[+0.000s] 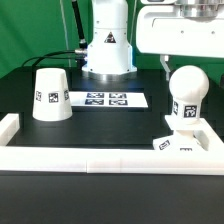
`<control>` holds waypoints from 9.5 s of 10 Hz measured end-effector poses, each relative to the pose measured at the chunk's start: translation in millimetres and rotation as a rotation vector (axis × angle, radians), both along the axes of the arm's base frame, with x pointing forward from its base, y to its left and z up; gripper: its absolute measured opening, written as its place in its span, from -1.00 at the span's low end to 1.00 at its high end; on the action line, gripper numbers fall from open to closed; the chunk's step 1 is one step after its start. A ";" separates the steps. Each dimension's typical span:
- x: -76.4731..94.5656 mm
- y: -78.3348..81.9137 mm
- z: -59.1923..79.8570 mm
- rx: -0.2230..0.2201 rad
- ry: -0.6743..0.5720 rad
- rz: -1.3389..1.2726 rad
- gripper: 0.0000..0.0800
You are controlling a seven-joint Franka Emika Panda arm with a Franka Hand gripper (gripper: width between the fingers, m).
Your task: Assemble lamp
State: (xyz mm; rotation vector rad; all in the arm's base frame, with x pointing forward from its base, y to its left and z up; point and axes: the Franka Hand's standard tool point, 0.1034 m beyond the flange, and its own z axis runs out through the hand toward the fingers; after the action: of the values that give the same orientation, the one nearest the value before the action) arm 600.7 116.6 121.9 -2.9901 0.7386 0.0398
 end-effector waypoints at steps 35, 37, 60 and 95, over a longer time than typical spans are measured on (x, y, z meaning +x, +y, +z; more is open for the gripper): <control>7.0 -8.5 -7.1 -0.046 0.000 -0.149 0.45; 7.2 -9.6 -7.5 -0.035 0.009 -0.264 0.45; 12.9 -13.7 -5.2 -0.071 -0.050 1.377 0.75; 11.6 -15.7 -5.8 -0.085 -0.019 0.021 0.75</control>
Offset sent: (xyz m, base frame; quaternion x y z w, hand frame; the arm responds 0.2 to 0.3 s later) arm 0.0003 -0.0081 -0.0034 -0.0072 0.0128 -0.1630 0.9865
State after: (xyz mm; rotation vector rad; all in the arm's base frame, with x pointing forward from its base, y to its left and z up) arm 612.3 100.9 116.0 -3.0739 0.7253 -0.0197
